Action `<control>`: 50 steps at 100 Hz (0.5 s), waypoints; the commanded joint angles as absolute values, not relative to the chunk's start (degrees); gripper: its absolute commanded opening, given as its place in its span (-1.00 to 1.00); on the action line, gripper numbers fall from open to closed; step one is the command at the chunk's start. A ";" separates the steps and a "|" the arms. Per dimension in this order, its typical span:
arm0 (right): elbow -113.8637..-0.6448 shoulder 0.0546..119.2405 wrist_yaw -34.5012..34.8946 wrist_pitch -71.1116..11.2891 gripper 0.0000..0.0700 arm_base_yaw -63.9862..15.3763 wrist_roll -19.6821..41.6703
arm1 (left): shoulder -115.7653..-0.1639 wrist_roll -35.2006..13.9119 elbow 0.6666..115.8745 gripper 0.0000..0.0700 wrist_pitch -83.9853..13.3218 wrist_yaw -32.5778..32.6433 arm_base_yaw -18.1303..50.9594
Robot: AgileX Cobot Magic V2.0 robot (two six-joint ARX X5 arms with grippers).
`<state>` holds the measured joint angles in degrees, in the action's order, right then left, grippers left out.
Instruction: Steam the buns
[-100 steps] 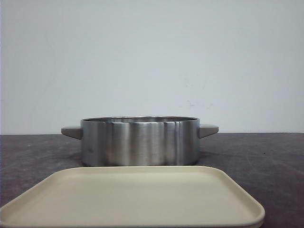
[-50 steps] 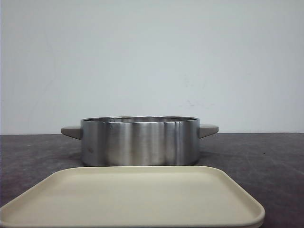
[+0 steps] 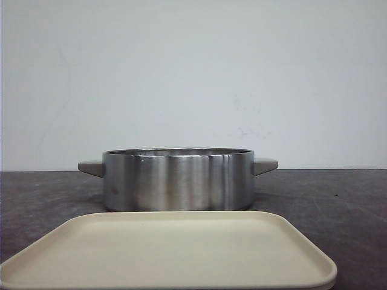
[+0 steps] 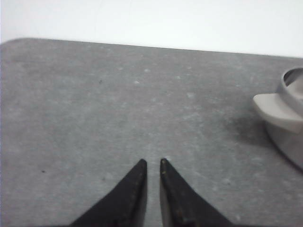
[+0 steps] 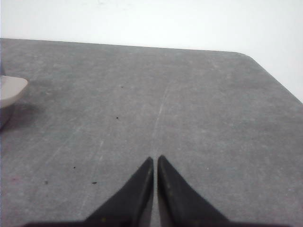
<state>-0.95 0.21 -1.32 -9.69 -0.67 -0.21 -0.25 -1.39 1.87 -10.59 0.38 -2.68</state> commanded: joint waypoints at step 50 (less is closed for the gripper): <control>-0.73 0.21 -1.50 -9.04 -0.98 -0.56 -0.67 | -0.25 -2.61 0.80 -1.00 -10.85 0.16 -3.16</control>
